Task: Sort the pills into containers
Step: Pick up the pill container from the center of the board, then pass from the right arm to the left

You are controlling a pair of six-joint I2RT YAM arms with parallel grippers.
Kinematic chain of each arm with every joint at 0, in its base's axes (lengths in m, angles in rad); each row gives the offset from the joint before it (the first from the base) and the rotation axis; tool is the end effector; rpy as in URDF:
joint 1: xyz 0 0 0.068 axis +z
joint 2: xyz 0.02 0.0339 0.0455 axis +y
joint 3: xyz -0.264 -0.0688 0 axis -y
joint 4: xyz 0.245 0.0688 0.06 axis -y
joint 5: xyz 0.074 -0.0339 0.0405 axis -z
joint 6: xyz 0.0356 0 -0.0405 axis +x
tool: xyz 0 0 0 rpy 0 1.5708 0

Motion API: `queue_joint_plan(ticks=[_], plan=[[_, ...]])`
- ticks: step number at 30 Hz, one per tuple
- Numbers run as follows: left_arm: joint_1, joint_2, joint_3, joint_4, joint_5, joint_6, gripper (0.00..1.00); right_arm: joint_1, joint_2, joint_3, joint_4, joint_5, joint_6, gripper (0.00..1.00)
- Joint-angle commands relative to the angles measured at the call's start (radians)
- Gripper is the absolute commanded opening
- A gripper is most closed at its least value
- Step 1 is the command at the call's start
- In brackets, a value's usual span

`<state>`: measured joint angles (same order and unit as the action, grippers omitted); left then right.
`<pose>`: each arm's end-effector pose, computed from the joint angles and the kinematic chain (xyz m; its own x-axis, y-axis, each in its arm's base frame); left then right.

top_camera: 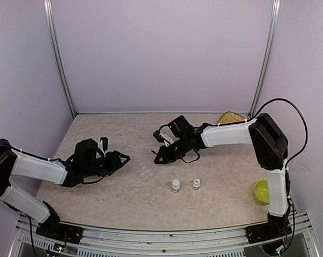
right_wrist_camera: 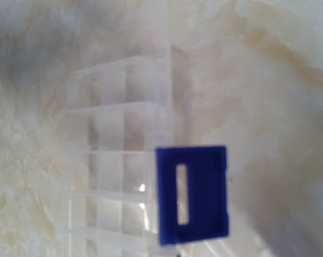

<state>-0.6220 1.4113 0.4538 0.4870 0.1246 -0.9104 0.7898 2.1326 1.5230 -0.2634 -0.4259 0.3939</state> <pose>0.2133 -0.1583 0.1588 -0.7537 -0.4239 -0.5023 0.1189 0.6637 -0.7385 0.3164 0.3401 0.1643 -0.8181 -0.3288 -0.4718 -0.5628 0.6268 0.5389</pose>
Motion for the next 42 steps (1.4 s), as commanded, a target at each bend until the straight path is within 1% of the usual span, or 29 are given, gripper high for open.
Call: queue_joint_plan(ticks=[1, 6, 9, 13, 16, 18, 24, 35, 42], plan=[[-0.005, -0.066, -0.035, 0.032, 0.017, 0.035, 0.59, -0.026, -0.078, -0.048, 0.109, -0.068, 0.050, 0.03], [-0.004, -0.090, -0.050, 0.013, 0.016, 0.058, 0.62, -0.034, -0.111, -0.066, 0.149, -0.096, 0.059, 0.03], [-0.004, -0.084, -0.056, 0.035, 0.020, 0.061, 0.63, -0.038, -0.130, -0.067, 0.161, -0.107, 0.058, 0.03], [-0.004, -0.058, -0.061, 0.103, 0.054, 0.058, 0.65, -0.041, -0.161, -0.076, 0.178, -0.125, 0.089, 0.03], [-0.004, -0.039, -0.069, 0.191, 0.101, 0.046, 0.66, -0.041, -0.184, -0.086, 0.189, -0.132, 0.092, 0.03], [-0.005, -0.029, -0.070, 0.251, 0.122, 0.038, 0.69, -0.041, -0.199, -0.092, 0.197, -0.139, 0.095, 0.03], [-0.006, 0.005, -0.038, 0.300, 0.137, 0.036, 0.69, -0.042, -0.229, -0.118, 0.227, -0.164, 0.108, 0.03], [-0.005, 0.076, -0.026, 0.424, 0.158, 0.003, 0.63, -0.041, -0.251, -0.147, 0.267, -0.220, 0.137, 0.03], [-0.004, 0.088, -0.010, 0.488, 0.182, -0.002, 0.49, -0.041, -0.262, -0.169, 0.287, -0.230, 0.146, 0.03]])
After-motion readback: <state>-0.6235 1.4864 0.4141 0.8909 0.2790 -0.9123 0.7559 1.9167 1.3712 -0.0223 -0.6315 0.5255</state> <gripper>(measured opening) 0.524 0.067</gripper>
